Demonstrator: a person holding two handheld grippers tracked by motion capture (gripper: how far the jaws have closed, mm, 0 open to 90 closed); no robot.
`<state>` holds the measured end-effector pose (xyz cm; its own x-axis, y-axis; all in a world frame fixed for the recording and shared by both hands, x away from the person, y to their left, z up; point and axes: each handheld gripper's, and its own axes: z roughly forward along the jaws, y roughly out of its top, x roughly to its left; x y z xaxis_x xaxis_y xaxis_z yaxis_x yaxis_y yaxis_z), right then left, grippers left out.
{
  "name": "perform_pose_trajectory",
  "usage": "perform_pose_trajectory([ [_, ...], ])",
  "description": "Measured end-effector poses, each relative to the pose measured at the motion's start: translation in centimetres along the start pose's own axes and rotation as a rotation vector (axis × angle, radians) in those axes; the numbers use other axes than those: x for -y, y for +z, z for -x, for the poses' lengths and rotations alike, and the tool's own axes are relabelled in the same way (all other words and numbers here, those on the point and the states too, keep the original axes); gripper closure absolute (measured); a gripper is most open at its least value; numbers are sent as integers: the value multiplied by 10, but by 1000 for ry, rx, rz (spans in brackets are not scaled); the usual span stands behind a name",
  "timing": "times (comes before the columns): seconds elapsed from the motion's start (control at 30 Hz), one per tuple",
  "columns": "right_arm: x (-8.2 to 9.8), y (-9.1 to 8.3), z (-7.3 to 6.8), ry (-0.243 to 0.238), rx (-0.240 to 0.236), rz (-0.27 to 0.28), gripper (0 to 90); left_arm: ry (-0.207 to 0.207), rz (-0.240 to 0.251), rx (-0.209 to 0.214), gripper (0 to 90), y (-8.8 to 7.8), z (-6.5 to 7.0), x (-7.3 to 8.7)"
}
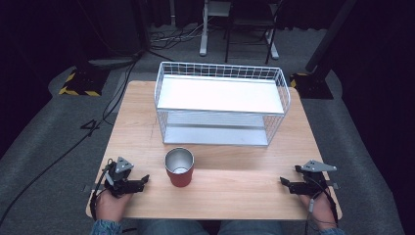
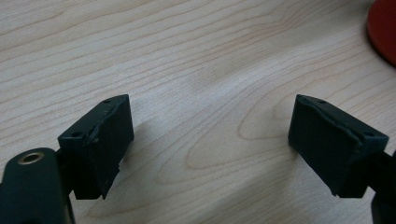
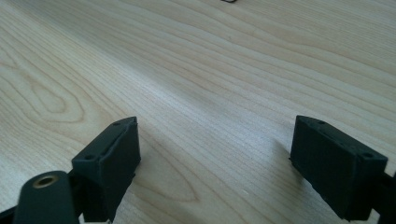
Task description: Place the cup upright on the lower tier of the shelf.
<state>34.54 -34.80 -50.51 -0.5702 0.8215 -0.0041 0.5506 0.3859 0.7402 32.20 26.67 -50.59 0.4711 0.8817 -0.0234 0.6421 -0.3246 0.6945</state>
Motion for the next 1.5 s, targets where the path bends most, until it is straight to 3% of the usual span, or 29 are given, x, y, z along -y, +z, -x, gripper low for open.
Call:
perform_pose_trajectory([
  [0.6, 0, 0, 2, 19, 18, 0, 170, -8, -4, -14, 141, -1, 0, 0],
  [0.63, -1, 1, 2, 21, 20, 1, 170, -22, -7, -15, 137, -1, 1, 0],
  [0.9, -1, 1, 2, 21, 24, 2, 170, 2, 16, 5, 116, -13, -1, -7],
  [1.03, -1, 1, 2, 22, 24, 2, 170, -3, 68, 9, 87, -21, 1, -8],
  [1.07, -1, 1, 2, 22, 25, 2, 170, -4, 83, 3, 15, -22, 2, -8],
  [1.13, -1, 1, 2, 23, 25, 2, 170, -24, 118, 13, 0, -24, 5, -9],
  [1.23, -1, 1, 2, 26, 26, 1, 170, -21, 155, 29, 0, -26, 9, -10],
  [1.27, -1, 1, 2, 25, 27, 1, 170, -19, 194, 39, 0, -28, 13, -10],
  [1.37, -1, 1, 2, 25, 27, 1, 170, -8, 225, 43, 0, -31, 16, -11],
  [1.5, -1, 1, 2, 25, 27, 1, 170, 1, 324, 67, 0, -39, 22, -11],
])
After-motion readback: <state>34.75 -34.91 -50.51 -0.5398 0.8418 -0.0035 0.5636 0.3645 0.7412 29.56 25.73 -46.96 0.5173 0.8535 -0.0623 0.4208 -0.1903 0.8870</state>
